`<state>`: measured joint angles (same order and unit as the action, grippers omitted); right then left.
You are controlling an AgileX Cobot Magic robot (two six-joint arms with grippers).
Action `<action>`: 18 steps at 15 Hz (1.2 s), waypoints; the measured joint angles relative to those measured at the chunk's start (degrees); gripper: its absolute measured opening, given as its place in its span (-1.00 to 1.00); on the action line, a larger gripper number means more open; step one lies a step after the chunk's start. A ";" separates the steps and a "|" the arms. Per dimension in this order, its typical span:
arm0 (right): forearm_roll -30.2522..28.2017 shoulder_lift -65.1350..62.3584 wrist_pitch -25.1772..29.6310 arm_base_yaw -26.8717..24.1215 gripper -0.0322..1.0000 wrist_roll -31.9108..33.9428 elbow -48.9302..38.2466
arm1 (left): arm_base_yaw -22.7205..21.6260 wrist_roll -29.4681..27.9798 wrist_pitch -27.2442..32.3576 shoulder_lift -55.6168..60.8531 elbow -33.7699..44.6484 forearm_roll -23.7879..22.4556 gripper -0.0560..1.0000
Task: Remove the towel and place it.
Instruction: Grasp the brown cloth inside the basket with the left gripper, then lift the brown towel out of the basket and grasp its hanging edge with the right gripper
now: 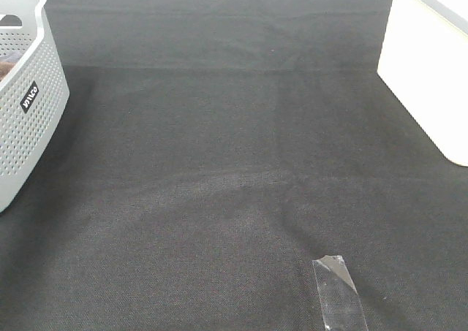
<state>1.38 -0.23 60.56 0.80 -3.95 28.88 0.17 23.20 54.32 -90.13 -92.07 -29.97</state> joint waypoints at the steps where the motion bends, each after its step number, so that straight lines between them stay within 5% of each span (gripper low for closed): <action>1: 0.00 0.00 0.00 0.00 0.24 0.00 0.00 | 0.00 -1.38 -0.40 1.43 -0.06 0.57 -0.89; 5: 0.00 0.00 0.00 0.00 0.24 0.00 0.00 | -0.06 -2.18 0.34 4.41 -2.23 5.61 -0.89; 10: 0.00 0.00 0.00 0.00 0.24 0.00 0.00 | 0.86 -1.72 5.44 4.47 -13.69 20.23 -0.89; 16: 0.80 0.11 -0.34 0.00 0.24 -0.06 0.00 | 14.67 -1.38 6.65 4.35 -20.17 22.06 -0.89; 18: 6.19 2.86 -3.78 0.00 0.24 -3.90 0.80 | 19.19 -2.58 6.65 3.61 -22.12 22.06 -0.89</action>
<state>7.56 2.64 56.78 0.80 -7.85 29.68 19.37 20.63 60.96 -86.52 -114.19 -7.91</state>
